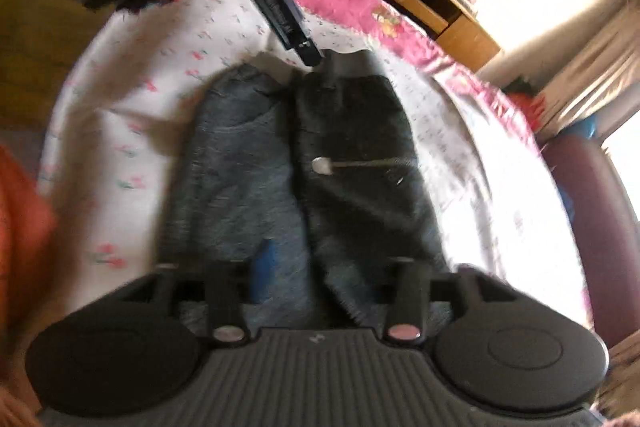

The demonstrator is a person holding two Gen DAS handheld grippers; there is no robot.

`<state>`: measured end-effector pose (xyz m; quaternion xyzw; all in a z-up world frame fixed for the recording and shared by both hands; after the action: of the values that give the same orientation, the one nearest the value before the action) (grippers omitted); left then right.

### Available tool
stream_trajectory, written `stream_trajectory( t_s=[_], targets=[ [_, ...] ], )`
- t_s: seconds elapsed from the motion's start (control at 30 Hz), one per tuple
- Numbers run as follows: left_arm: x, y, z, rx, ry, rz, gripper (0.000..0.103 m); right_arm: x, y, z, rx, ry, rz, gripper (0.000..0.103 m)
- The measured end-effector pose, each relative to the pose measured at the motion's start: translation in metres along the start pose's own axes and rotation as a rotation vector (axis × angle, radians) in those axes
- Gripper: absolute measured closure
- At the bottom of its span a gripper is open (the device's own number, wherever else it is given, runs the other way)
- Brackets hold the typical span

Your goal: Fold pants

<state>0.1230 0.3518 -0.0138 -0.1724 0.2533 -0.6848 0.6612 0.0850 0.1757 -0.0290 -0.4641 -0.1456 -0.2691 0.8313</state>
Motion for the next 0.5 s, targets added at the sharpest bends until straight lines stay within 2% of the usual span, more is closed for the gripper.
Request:
stream_trajectory(
  t_s=[0.03, 0.1, 0.17, 0.2, 0.27, 0.3, 0.33, 0.5],
  targets=[
    [0.001, 0.007, 0.002, -0.005, 0.011, -0.009, 0.015, -0.002, 0.009, -0.001, -0.002, -0.025, -0.005, 0.052],
    [0.003, 0.024, 0.004, -0.035, 0.012, -0.011, 0.016, -0.004, 0.027, -0.006, -0.033, -0.069, -0.006, 0.052],
    [0.004, 0.035, 0.007, -0.056, 0.015, -0.01, 0.036, -0.001, 0.034, -0.014, -0.063, -0.093, -0.024, 0.053],
    [0.004, 0.041, 0.007, -0.085, 0.015, 0.01, 0.038, 0.004, 0.038, -0.016, -0.08, -0.087, -0.028, 0.053],
    [0.001, 0.048, 0.008, -0.107, -0.008, -0.004, 0.042, 0.018, 0.039, -0.022, -0.134, -0.038, -0.023, 0.074],
    [0.001, 0.048, 0.008, -0.111, -0.013, -0.008, 0.045, 0.026, 0.041, -0.025, -0.172, 0.005, -0.001, 0.097],
    [0.001, 0.047, 0.01, -0.109, -0.017, -0.014, 0.047, 0.032, 0.04, -0.028, -0.19, 0.042, 0.011, 0.099],
    [-0.002, 0.019, 0.018, -0.058, 0.001, -0.013, 0.049, 0.045, 0.022, -0.014, -0.169, 0.163, 0.052, 0.099]
  ],
)
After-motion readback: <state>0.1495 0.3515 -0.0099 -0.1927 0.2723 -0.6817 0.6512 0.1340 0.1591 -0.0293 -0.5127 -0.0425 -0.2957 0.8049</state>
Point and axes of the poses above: each gripper's, at about its wrist camera, not at the fingertips, and y roughly the way its jaws point, x to its right, z to its top, the point moved 3 cm from there along y, roughly the way its jaws point, and after that the axes turned 8 degrees about y, right-handed, at the moved point
